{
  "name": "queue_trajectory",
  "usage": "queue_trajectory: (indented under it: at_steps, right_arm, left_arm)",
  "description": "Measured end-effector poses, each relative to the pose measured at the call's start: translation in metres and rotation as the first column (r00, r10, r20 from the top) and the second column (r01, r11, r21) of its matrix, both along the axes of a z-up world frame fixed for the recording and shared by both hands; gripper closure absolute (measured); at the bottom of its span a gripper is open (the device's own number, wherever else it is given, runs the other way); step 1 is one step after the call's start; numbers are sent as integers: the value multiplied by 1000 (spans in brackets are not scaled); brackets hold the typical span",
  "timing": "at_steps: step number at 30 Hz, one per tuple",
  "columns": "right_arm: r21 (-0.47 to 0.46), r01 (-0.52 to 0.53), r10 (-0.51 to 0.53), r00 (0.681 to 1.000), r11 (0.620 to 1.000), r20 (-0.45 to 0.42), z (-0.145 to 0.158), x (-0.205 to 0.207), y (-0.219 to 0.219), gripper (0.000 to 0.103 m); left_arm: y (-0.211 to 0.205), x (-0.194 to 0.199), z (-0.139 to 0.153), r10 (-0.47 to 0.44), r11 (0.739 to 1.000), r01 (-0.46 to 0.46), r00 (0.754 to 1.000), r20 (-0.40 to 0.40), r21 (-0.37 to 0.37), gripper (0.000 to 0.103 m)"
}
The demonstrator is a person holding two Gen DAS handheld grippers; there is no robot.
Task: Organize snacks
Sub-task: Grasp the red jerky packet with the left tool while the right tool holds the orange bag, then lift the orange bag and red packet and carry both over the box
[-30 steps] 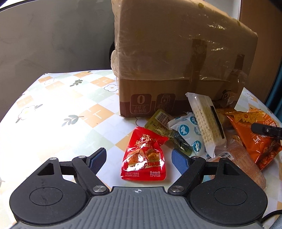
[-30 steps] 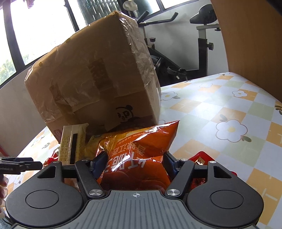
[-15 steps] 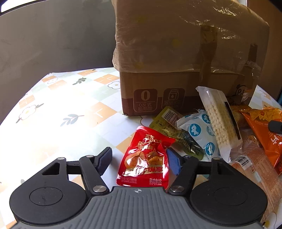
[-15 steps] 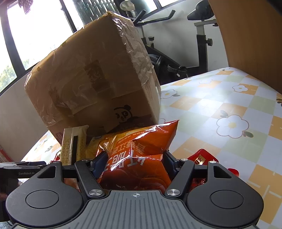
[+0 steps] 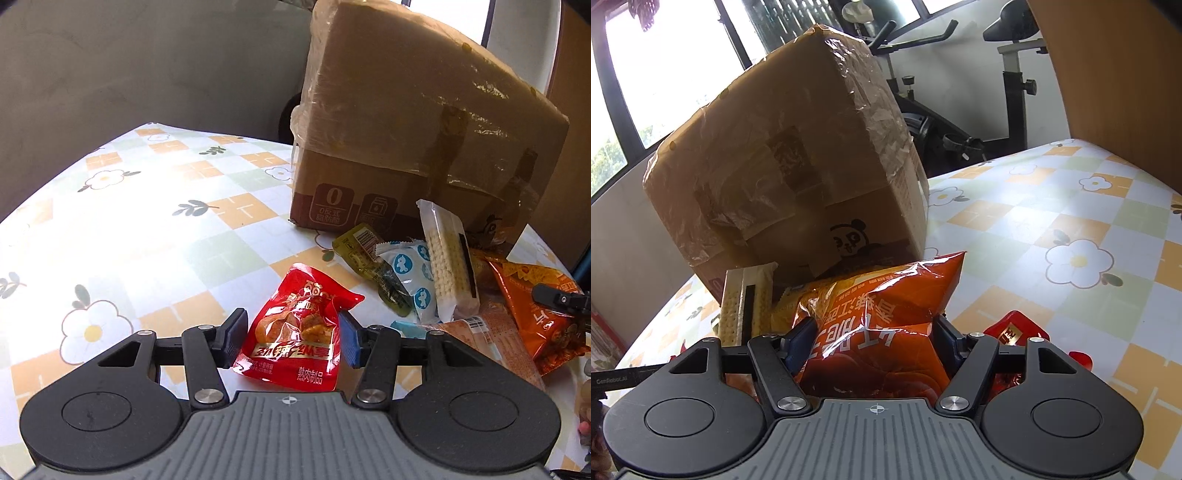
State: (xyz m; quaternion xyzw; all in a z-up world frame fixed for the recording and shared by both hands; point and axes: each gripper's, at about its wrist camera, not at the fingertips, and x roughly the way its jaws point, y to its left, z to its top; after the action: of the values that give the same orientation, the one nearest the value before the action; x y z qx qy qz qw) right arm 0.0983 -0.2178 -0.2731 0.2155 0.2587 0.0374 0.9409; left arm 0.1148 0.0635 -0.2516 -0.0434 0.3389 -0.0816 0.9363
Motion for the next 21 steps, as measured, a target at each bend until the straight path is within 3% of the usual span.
queue_trajectory:
  at_steps: [4, 13, 21]
  right_arm:
    - [1, 1, -1, 1000, 1000, 0, 0, 1, 1, 40]
    - [-7, -6, 6, 1000, 1000, 21, 2, -3, 2, 44]
    - [-13, 64, -62, 994, 998, 88, 9, -19, 1, 45]
  left_arm:
    - [-2, -12, 10, -28, 1000, 27, 999, 42, 11, 48]
    - [-7, -20, 16, -28, 1000, 28, 998, 52, 0, 48]
    - [-3, -24, 29, -14, 1000, 14, 996, 88, -7, 48]
